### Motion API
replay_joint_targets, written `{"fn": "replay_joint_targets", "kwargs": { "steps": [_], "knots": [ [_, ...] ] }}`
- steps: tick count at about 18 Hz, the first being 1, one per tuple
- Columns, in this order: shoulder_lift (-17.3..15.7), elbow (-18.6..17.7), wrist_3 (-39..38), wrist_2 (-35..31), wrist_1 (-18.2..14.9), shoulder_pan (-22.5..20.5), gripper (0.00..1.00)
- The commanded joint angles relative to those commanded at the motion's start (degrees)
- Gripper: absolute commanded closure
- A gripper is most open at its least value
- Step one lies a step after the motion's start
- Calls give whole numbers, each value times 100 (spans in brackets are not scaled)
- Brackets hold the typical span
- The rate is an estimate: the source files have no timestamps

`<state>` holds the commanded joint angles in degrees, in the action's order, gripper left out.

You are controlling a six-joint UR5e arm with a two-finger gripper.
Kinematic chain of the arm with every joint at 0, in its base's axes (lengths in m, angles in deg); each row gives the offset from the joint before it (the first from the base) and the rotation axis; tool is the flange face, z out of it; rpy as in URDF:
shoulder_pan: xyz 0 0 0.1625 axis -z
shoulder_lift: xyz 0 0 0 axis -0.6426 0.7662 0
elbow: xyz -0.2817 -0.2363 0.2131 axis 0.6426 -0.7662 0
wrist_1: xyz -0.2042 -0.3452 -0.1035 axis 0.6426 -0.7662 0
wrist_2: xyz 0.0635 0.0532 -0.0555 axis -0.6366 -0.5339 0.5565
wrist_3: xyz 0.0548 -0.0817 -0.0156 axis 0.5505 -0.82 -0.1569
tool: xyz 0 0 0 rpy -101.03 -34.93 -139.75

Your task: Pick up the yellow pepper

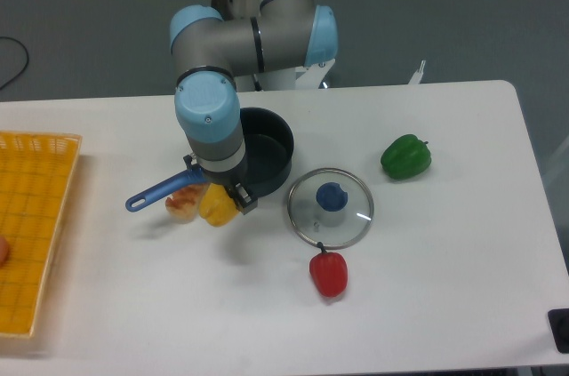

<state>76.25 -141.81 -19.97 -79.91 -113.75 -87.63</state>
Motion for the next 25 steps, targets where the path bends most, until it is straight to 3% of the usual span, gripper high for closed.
{"fn": "replay_joint_targets", "kwargs": {
  "steps": [4,11,15,25],
  "knots": [
    [-97,-150,344,-35,-35,-9,40],
    [-255,-167,976,-44,-465,-35,40],
    [-255,-185,1459,-509,-755,-18,40],
    [-264,-387,1900,-957,-817,9,40]
  ]
}}
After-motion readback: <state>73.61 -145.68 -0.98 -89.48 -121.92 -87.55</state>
